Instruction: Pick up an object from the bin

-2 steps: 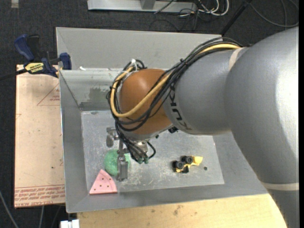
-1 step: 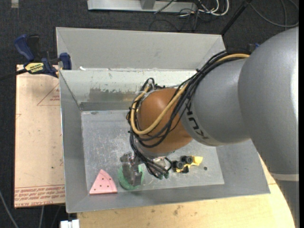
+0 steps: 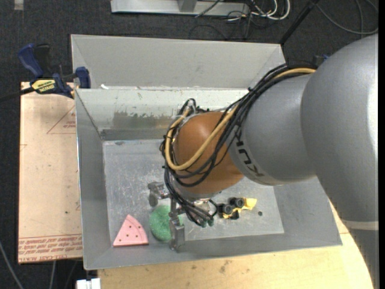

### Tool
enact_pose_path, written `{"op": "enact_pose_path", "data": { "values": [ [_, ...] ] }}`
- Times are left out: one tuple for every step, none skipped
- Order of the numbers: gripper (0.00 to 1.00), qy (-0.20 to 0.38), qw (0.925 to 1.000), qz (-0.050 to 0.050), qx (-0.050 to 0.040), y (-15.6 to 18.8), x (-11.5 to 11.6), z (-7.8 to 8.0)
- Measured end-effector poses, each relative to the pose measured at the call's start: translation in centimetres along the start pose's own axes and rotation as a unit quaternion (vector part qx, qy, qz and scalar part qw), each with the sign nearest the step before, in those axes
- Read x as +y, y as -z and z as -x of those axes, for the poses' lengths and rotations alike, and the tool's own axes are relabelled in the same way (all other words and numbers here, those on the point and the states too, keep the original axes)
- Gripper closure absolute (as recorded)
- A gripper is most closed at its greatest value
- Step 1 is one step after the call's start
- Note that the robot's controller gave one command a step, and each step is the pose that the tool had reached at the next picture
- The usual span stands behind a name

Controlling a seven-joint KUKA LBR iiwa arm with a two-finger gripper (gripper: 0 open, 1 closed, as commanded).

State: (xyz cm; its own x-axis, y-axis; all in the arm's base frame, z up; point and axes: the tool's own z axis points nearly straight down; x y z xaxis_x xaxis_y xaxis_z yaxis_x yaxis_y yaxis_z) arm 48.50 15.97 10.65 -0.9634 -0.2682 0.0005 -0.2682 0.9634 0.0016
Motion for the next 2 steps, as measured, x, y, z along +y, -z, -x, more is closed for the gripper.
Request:
{"op": "enact_pose_path", "data": {
  "values": [
    [1.0,0.0,1.0,0.0,0.0,-0.01,0.01,0.0],
    [0.0,0.0,1.0,0.0,0.0001,-0.01,0.01,0.0]
  ]
}}
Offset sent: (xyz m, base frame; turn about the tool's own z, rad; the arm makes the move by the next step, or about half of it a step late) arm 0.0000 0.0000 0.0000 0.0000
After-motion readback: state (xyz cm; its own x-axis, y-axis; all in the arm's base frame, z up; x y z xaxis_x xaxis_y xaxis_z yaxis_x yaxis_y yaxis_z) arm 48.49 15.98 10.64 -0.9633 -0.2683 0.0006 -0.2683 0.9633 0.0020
